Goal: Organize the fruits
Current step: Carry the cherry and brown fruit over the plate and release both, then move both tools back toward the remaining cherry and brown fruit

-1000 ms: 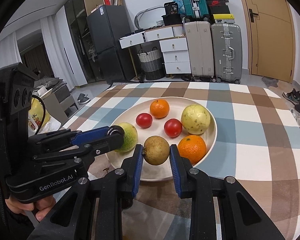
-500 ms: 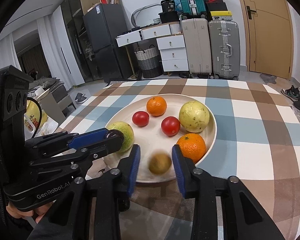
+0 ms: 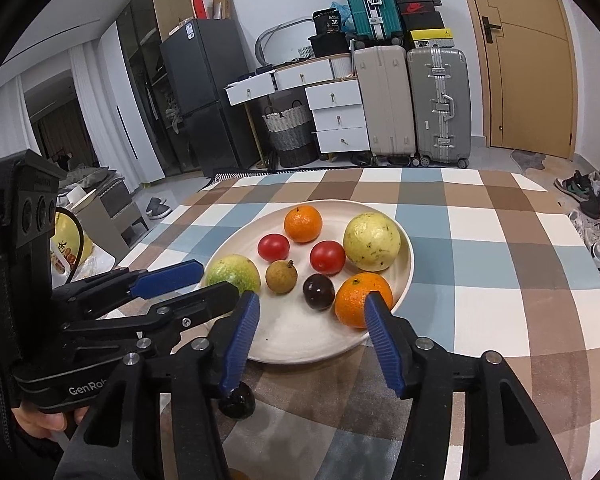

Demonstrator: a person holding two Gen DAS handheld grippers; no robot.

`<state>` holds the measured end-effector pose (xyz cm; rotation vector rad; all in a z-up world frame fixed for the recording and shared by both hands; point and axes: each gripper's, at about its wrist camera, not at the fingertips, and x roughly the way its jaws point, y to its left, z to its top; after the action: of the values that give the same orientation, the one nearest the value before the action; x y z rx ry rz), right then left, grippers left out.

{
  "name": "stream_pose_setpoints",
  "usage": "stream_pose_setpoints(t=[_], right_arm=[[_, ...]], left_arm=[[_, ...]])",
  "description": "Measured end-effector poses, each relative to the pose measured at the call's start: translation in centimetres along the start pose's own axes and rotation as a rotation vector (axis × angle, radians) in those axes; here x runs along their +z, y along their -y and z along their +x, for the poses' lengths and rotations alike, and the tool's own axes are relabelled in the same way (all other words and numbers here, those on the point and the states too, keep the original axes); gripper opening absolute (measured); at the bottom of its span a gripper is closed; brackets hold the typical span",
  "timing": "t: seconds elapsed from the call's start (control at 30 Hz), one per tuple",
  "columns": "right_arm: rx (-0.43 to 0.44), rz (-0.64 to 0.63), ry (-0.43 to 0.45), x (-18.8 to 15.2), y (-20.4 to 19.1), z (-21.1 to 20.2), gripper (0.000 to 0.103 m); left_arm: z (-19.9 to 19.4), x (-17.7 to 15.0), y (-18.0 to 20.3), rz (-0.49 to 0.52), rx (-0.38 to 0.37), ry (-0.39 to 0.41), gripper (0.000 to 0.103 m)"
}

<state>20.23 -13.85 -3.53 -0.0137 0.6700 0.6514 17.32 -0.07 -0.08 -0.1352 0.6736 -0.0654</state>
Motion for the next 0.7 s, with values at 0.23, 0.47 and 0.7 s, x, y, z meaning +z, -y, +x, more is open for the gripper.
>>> stream_pose_setpoints(t=[0.23, 0.47, 0.7], right_arm=[[0.003, 0.035, 0.032, 0.1, 0.9, -1.0, 0.087], [0.004, 0.035, 0.045, 0.1, 1.0, -1.3, 0.101], [0.010, 0.031, 0.048, 0.1, 1.1, -1.6, 0.102]], left_arm=[[-0.8, 0.1, -1.1, -0.045, 0.016, 0.023, 0.085], [-0.9, -0.1, -0.9, -0.020, 0.063, 0.021, 0.098], [-1.5, -0.1, -1.1, -0.029, 0.072, 0.032, 0.102]])
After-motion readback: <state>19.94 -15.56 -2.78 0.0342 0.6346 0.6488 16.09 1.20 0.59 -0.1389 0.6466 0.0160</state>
